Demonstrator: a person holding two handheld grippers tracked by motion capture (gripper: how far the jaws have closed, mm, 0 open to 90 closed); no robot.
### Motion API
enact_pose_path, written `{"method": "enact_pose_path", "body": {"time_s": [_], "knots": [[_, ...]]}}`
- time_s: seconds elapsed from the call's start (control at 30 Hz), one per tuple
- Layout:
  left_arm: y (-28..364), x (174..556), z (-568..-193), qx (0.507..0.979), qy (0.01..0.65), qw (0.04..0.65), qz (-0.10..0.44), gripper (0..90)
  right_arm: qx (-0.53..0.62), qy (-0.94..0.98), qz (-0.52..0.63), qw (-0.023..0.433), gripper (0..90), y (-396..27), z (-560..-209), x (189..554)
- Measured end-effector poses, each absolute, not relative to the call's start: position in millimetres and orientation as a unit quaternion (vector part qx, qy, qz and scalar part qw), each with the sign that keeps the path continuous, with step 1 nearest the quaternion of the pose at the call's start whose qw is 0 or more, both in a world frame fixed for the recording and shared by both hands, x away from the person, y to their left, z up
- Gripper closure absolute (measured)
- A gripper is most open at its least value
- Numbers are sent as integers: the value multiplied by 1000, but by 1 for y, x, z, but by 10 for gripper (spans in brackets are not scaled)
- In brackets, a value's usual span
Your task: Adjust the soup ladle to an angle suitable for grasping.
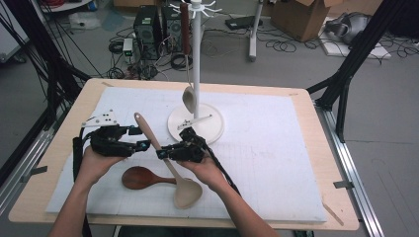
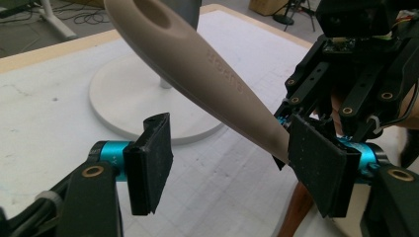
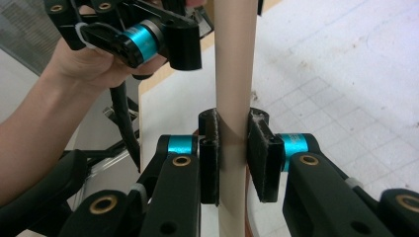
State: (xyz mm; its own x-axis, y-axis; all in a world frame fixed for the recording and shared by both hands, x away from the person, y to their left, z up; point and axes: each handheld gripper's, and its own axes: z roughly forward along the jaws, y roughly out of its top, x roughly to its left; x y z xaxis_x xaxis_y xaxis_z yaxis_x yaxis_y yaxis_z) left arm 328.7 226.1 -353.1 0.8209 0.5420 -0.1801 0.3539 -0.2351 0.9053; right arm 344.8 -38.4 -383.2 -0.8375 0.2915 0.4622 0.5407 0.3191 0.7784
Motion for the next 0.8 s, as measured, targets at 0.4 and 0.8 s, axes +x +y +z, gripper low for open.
{"method": "enact_pose_path", "body": {"time_s": [0.4, 0.8], "knots": [[219, 328, -343, 776, 261, 571, 65, 490, -238, -809, -528, 95, 770, -37, -373, 338], [214, 328, -338, 773, 248, 580, 60, 586, -200, -828, -517, 90, 689, -40, -371, 337]]}}
